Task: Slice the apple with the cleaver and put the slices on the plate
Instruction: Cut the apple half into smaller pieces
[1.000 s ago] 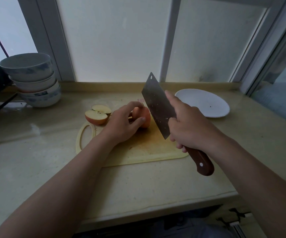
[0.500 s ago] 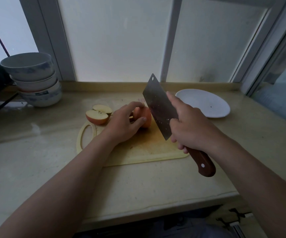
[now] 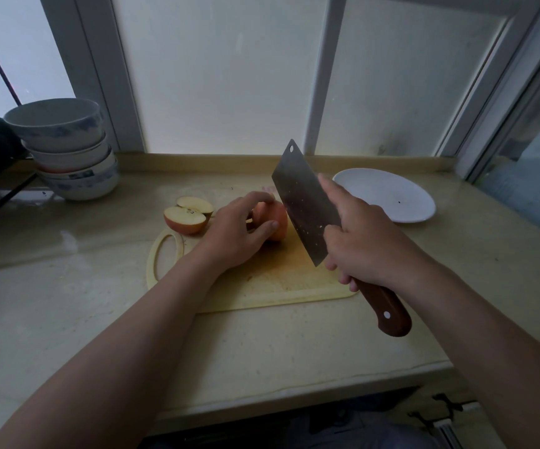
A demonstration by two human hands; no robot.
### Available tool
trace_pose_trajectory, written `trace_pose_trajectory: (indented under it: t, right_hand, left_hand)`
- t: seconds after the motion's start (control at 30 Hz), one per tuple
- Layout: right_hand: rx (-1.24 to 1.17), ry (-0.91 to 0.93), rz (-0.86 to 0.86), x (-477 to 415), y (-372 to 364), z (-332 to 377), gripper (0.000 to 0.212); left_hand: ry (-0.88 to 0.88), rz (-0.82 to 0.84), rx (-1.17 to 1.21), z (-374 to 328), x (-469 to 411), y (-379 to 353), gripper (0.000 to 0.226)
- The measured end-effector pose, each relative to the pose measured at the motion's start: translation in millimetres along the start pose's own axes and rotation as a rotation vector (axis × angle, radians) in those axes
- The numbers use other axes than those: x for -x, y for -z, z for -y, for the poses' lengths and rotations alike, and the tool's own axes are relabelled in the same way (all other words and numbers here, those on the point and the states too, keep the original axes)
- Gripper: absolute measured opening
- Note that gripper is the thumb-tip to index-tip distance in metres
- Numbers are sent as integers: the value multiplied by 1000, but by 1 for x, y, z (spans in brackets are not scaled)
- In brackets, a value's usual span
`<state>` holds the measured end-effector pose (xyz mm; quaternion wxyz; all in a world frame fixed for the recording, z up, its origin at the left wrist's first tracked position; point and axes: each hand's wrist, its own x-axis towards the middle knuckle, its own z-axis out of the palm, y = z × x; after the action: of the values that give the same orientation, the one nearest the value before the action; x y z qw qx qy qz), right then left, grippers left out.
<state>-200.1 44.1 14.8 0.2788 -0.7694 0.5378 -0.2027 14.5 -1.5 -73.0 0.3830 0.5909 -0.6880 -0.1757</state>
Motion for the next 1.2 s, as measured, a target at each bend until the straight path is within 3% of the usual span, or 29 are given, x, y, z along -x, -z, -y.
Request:
trace_pose_trajectory:
  t: [1.2]
  right_hand:
    - [151, -44, 100, 22, -2, 19, 86]
  left_hand:
    - [-11, -34, 85, 2, 1, 2, 40]
